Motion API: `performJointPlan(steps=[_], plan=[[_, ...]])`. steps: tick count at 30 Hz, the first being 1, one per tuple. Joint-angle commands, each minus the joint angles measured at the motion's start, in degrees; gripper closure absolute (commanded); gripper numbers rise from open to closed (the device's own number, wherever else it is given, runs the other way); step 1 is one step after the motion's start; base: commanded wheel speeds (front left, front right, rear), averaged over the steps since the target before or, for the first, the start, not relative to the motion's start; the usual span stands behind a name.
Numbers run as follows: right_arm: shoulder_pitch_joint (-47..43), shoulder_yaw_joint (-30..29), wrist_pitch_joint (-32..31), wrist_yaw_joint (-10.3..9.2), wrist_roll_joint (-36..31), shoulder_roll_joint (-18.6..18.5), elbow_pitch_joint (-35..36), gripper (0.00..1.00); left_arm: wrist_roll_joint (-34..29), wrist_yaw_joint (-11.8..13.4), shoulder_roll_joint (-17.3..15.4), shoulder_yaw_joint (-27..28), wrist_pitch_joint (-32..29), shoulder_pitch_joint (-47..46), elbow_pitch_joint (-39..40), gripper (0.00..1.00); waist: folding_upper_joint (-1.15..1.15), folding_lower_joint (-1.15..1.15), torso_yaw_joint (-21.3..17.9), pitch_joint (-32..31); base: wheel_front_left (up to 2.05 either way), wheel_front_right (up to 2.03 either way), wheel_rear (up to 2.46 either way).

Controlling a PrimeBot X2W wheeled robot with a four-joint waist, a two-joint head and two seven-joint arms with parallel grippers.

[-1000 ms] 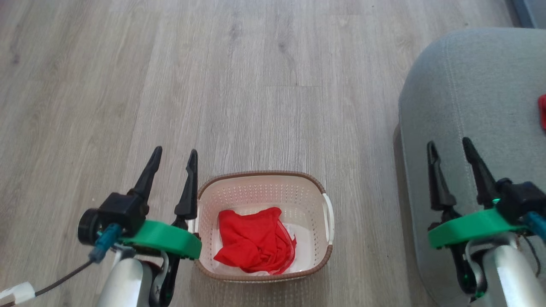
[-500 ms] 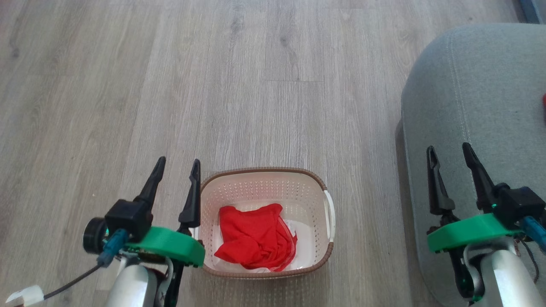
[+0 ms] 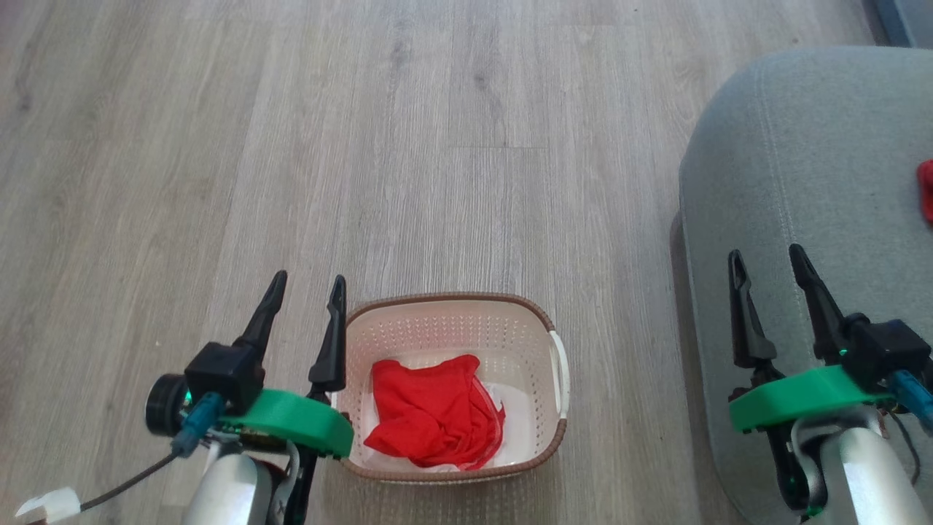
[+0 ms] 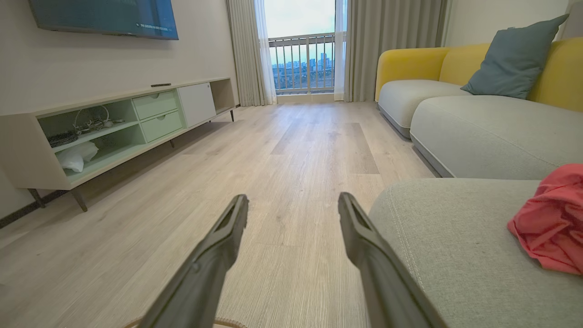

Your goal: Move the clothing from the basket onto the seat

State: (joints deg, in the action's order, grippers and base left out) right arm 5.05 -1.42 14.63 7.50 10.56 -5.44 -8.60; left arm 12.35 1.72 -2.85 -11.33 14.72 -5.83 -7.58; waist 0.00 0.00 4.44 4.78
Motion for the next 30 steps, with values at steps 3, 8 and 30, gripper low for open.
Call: performJointPlan(steps=[3, 8, 30], plan=[[0.7, 0.9, 0.4, -0.01, -1.0, 0.1, 1.9, 0.0, -0.4, 0.0, 0.0, 1.1, 0.3, -1.6, 1.8, 0.0, 0.0, 0.0, -0.2, -0.2, 0.0, 0.0, 0.0], [0.7, 1.0, 0.4, -0.01, -1.2, 0.2, 2.0, 0.0, -0.5, 0.1, 0.0, 0.7, 0.3, -1.4, 1.7, 0.0, 0.0, 0.0, -0.4, -0.3, 0.0, 0.0, 0.0], [4.2, -0.1, 0.4, -0.01, -3.5, -0.3, 5.0, 0.0, -3.5, -1.4, 0.0, -1.7, 0.3, -5.5, -6.1, 0.0, 0.0, 0.0, -2.7, 10.0, 0.0, 0.0, 0.0]])
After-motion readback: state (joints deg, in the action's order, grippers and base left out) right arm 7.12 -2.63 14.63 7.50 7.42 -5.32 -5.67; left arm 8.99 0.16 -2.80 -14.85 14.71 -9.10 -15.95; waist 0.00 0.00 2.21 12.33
